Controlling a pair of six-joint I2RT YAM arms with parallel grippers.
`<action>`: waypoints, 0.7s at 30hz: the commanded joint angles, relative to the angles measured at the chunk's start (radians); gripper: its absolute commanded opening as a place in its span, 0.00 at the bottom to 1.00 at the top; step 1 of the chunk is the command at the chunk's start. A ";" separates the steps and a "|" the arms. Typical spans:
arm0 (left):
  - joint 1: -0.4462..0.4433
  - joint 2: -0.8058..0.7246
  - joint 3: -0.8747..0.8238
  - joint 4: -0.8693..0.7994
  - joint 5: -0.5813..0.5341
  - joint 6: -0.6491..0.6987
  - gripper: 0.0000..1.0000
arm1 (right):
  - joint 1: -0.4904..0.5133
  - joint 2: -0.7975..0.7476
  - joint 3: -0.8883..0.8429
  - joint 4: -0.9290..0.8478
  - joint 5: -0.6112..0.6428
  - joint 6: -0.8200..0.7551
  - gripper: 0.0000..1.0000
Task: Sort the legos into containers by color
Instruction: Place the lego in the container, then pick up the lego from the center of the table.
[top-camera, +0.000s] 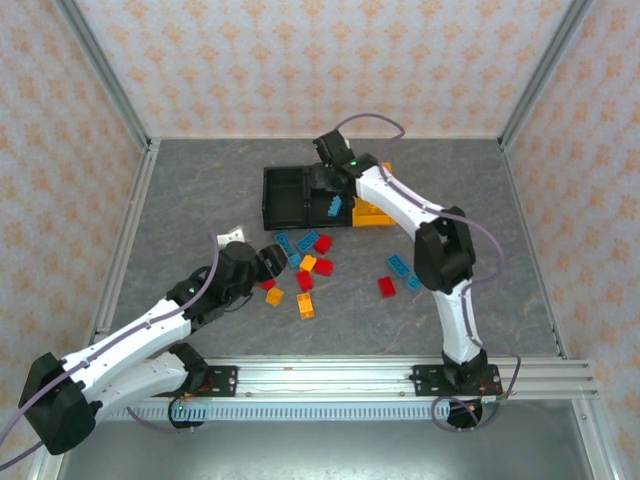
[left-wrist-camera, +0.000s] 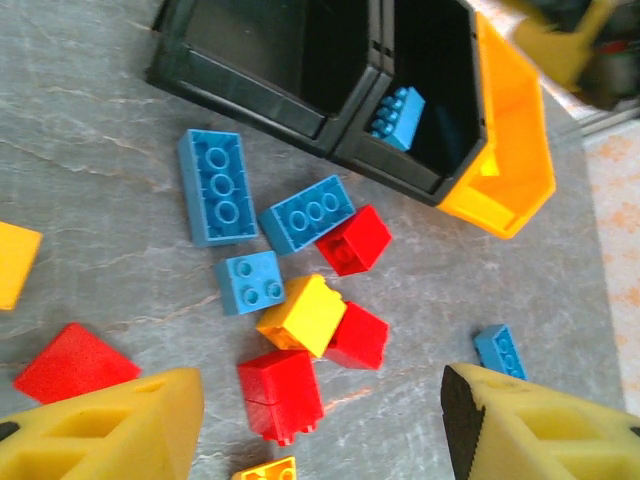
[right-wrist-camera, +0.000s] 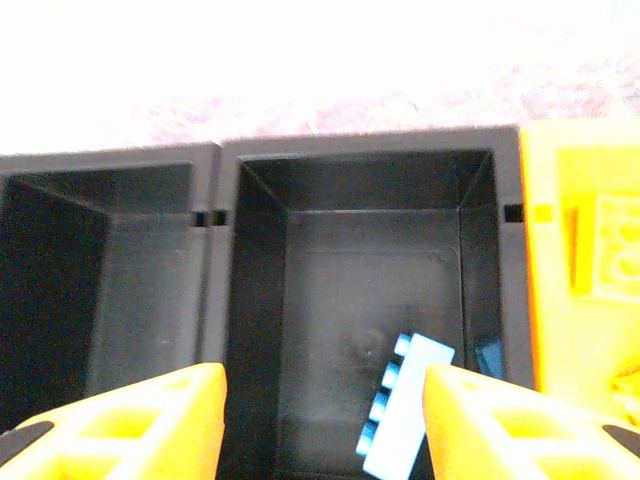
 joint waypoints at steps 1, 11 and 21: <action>0.010 -0.001 0.056 -0.092 -0.069 0.002 0.66 | 0.012 -0.121 -0.070 0.012 -0.022 -0.027 0.55; 0.061 0.083 0.140 -0.227 -0.095 0.131 0.67 | 0.017 -0.477 -0.518 0.184 -0.260 -0.063 0.62; 0.112 0.186 0.163 -0.232 -0.074 0.197 0.68 | 0.017 -0.692 -0.840 0.263 -0.365 -0.037 0.62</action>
